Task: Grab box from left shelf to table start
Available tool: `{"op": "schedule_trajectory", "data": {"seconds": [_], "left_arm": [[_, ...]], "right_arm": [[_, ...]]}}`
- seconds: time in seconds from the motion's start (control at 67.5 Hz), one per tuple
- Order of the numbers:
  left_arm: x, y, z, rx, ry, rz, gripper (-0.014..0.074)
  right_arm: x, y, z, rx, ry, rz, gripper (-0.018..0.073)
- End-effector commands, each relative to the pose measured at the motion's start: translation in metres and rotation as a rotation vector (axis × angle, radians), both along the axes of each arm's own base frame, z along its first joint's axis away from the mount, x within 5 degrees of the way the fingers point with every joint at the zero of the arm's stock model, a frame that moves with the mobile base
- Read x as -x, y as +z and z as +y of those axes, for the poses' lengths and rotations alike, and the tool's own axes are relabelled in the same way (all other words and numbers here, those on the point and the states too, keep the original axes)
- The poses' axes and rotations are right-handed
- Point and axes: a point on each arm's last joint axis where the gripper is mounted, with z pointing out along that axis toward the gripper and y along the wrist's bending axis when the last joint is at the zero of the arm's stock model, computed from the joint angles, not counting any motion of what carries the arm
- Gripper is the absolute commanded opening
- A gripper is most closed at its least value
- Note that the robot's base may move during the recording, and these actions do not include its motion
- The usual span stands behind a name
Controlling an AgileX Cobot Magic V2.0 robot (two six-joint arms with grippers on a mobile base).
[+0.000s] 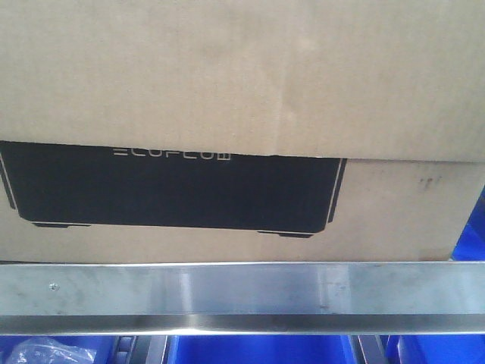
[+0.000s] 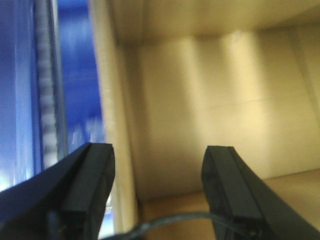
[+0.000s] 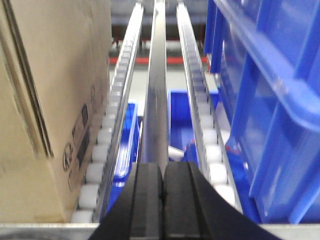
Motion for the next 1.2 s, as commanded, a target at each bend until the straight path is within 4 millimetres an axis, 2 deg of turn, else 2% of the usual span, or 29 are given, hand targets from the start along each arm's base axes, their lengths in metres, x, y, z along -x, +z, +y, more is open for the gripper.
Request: {"op": "schedule_trajectory", "data": {"seconds": [0.0,0.252,0.563,0.637,0.799,0.844,1.022,1.184], "left_arm": [[-0.006,0.013,-0.002,0.027,0.025,-0.049,0.0300],[-0.029,-0.003,0.001,-0.072,0.061,0.018,0.0300],[-0.046,-0.017,-0.002,-0.046,0.115,0.082,0.0300],[-0.048,-0.019,-0.003,-0.048,0.115,0.092,0.0300],[-0.051,-0.022,-0.003,-0.051,0.115,0.100,0.0300],[-0.051,-0.021,-0.004,-0.050,0.115,0.098,0.0300],[-0.051,-0.021,-0.003,-0.061,0.119,0.095,0.0300],[-0.051,-0.021,-0.003,-0.061,0.119,0.095,0.0300]], "right_arm": [[0.001,0.011,-0.001,0.011,-0.010,-0.127,0.0058],[0.002,0.022,-0.001,-0.043,-0.013,-0.197,0.0058],[0.013,0.063,0.000,-0.050,-0.001,-0.249,0.0074],[0.017,0.075,0.001,-0.049,0.004,-0.246,0.0173],[0.025,0.100,0.002,-0.046,0.016,-0.208,0.0587],[0.025,0.107,0.002,-0.046,0.019,-0.187,0.0648],[0.019,0.148,0.006,-0.082,0.059,-0.007,0.0612],[-0.003,0.186,0.014,-0.042,0.154,0.163,0.0612]]}}
